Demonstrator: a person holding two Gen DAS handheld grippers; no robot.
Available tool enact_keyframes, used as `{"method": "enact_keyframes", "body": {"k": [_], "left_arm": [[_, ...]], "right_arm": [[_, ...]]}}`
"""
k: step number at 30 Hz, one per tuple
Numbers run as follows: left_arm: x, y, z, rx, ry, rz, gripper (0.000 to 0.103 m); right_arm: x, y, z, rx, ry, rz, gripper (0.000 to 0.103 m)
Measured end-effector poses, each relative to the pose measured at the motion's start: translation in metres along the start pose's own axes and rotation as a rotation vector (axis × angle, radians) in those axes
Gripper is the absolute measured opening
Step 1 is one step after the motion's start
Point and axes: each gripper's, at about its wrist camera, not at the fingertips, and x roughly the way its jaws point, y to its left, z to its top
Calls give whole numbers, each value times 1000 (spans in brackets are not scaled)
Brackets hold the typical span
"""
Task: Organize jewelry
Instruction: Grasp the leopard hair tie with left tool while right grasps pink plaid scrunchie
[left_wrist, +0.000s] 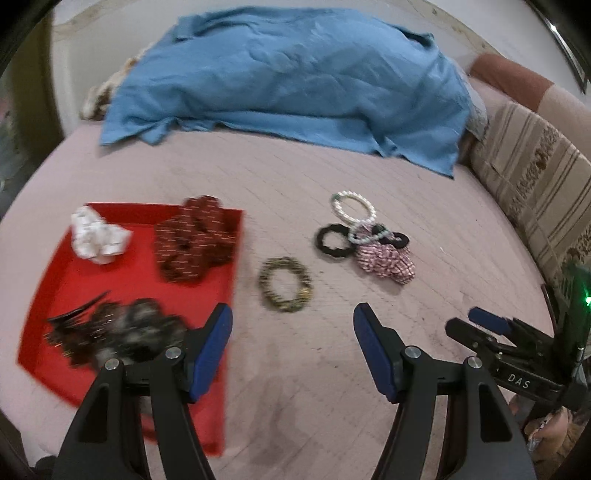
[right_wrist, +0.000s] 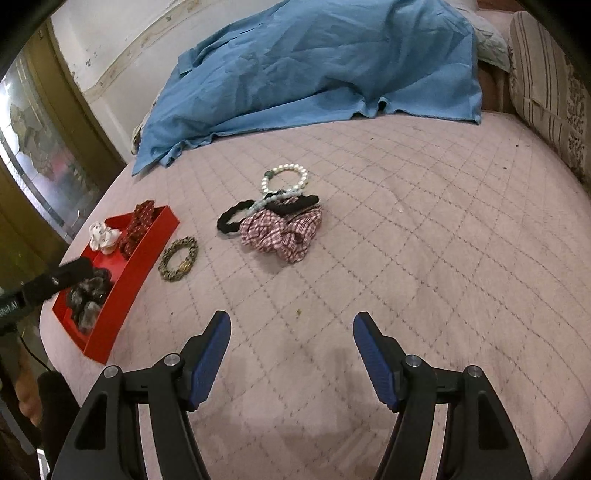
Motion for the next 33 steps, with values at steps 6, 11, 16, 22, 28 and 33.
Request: {"method": "enact_keyframes", "body": {"k": [6,11,16,22,28,33], "left_arm": [[47,-13,10,28,65,-13,45],[82,-17,17,46,112,16,40],[109,-17,20,52,155,32,40],[117,-24,18,99,139,64,40],[113,-30,15,115,118,75,10],[95,-27,11,68,121,14,10]], "right_arm": [[19,-7,17,16,-14,20,73],[45,-2,38,4,-22,60,73],[70,10,54,-50,-16,74,62],[90,15,58,-74,-4,69,57],[95,6,57,-41,17,64,23],[85,7,55,-46,21,76,15]]}}
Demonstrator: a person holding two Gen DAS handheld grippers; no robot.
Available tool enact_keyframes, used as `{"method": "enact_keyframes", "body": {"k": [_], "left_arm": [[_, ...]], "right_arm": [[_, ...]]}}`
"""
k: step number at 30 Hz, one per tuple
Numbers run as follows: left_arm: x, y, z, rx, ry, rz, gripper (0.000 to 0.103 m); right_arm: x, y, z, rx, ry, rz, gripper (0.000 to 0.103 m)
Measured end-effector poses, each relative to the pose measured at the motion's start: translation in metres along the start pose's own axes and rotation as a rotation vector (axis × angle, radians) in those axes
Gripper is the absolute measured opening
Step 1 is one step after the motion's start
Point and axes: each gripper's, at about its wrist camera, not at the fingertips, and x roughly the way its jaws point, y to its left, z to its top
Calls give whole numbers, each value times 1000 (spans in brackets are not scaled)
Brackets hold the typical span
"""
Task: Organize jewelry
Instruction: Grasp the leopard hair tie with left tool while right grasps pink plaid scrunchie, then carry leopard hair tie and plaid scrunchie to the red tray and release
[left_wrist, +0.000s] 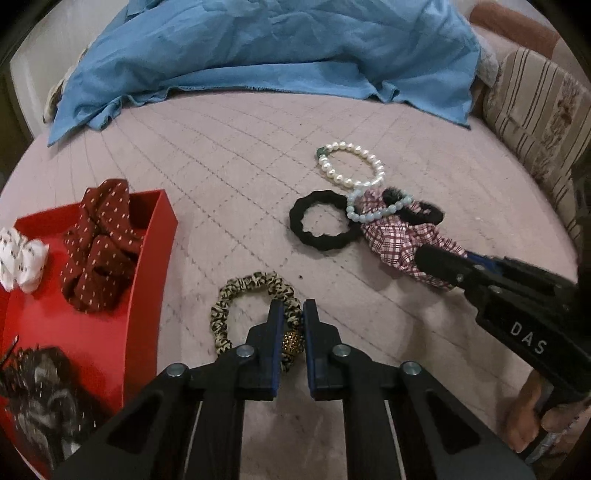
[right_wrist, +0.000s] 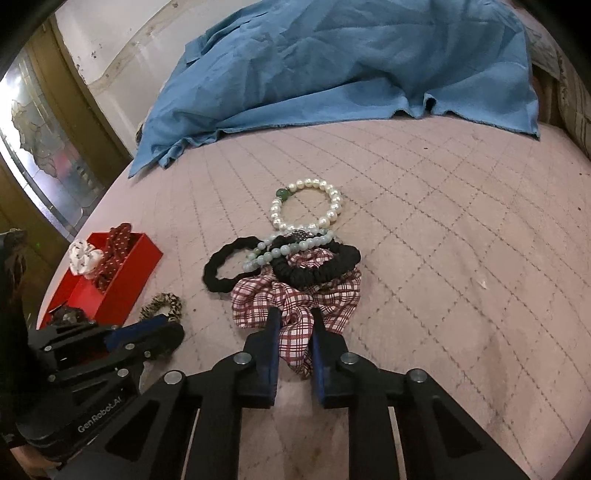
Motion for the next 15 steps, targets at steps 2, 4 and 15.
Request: {"method": "enact_keyframes", "body": {"k": [2,4,15], "left_arm": [[-11,1,-2,-22,-8,-35,10],[-23,2,-5,-34,-20,-59,10],[-90,5,-28,-102,-87,-174,10]], "right_arm": [[-10,0,-4,6,-2,7,15],[-20,0,-8,13,-4,14,15],[-91,2,-38,126,-51,112,14]]}}
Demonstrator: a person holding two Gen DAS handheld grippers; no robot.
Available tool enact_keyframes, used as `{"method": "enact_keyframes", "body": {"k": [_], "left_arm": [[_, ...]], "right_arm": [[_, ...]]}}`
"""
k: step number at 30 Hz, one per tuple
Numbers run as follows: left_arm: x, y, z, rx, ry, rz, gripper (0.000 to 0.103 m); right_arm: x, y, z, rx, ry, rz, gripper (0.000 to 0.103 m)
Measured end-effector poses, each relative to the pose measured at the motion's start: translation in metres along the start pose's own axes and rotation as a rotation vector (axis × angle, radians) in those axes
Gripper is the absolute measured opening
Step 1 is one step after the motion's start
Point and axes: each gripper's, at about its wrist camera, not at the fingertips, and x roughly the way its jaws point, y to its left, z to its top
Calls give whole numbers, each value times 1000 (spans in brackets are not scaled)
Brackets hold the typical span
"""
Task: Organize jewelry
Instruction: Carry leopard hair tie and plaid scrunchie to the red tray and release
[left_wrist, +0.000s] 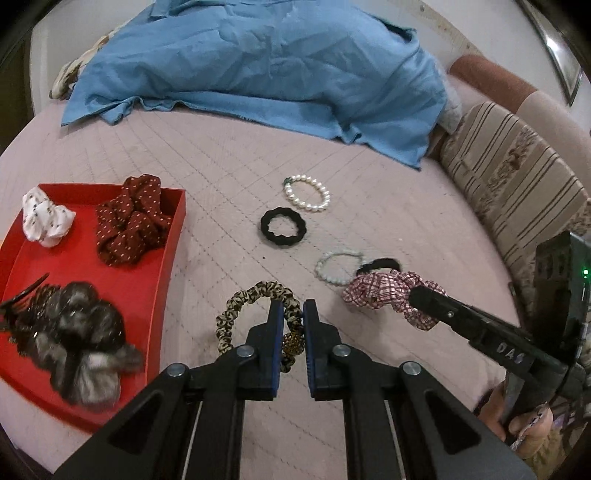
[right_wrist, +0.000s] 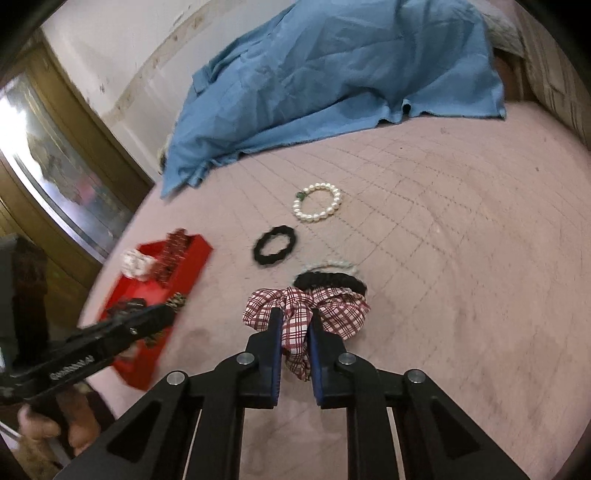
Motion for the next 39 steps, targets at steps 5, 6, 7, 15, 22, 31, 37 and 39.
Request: {"method": "enact_keyframes", "body": {"k": [5,6,7,15,22,31,37,39], "left_arm": [[-24,0,-6,-20,-30,-31,10],[-29,0,-7,-16,-39,-29,10],[-31,1,-8,-14,-44,-28,10],[-49,23,-13,-67,-78,-15,10],[-75,71,-15,-159,-140,50,10],[-114,144,-21,-300,-240,113,10],[-120,183,-30,-378,-255,129,10],[-120,193,-32,-397,-257,131,10]], "right_arm": [[-28,-26,-2,246,-54,202,14],[-31,-32,-2,281,-63,198,14],[-34,-38,-3,305,-71,176,14],[-48,-28,-7,267,-77,88,14],[-40,12,-4,153,-42,83,14],[-10,71,-4,18,33,86,14],[15,116,-6,-76,91,108,14],[24,134,-7,-115,111,114,14]]}}
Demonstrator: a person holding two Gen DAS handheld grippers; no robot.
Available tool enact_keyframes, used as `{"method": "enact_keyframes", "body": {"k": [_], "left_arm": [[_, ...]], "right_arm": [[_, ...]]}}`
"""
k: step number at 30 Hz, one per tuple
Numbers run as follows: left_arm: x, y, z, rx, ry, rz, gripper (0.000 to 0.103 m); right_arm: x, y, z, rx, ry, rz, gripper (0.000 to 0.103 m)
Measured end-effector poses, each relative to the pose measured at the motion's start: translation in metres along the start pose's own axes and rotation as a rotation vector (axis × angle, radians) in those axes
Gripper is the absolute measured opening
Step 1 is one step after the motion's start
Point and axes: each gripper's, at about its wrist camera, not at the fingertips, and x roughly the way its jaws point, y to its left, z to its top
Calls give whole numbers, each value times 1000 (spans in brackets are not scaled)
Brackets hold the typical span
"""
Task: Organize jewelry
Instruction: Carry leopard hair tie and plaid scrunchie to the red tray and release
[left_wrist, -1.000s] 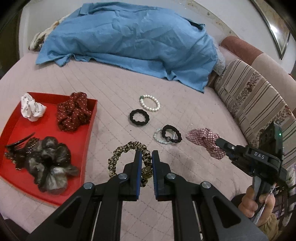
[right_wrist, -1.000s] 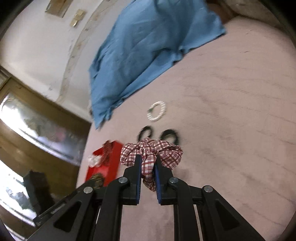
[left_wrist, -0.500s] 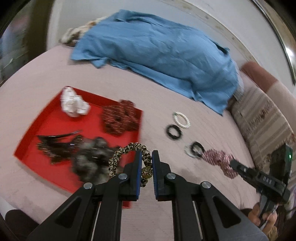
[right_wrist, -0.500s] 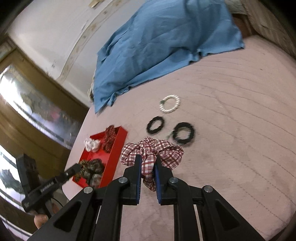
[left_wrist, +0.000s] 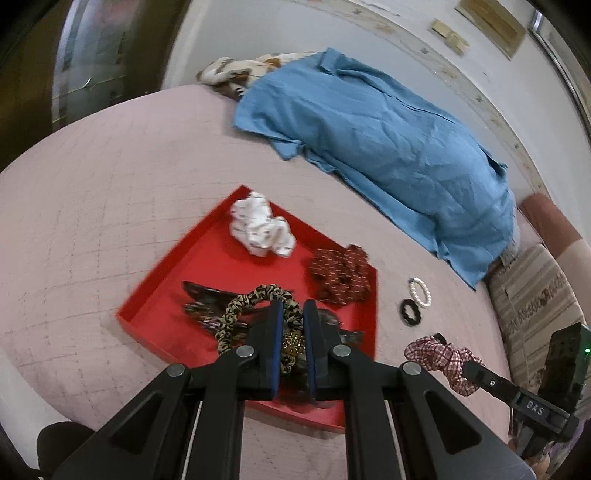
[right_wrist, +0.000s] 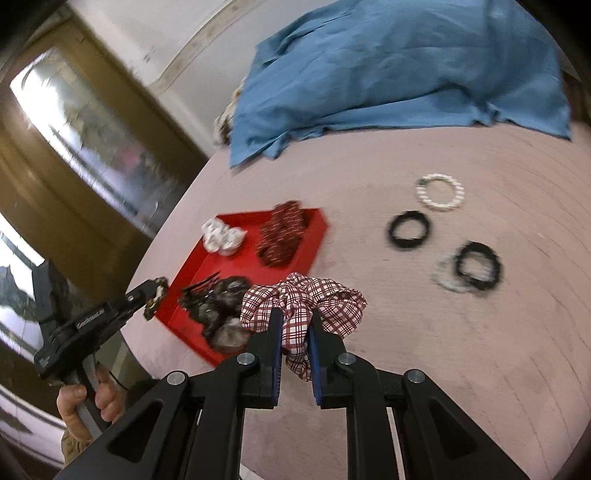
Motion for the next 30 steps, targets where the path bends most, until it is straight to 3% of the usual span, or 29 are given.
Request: {"method": "enact_keyframes", "body": {"k": [8,13,24,30], "left_arm": [[15,28,16,-48,-18,4,10],[39,33,35,-35,-23,11,10],[92,43,59,-45,16,36,10],[104,53,57,-37,16,50,10]], "right_arm": [[44,58,17,-137,58,14,14],[74,83,33,-220,64,-24,14],[155,108,88,-339,73,-137,14],[203,109,90,-380,139,-193,14]]}}
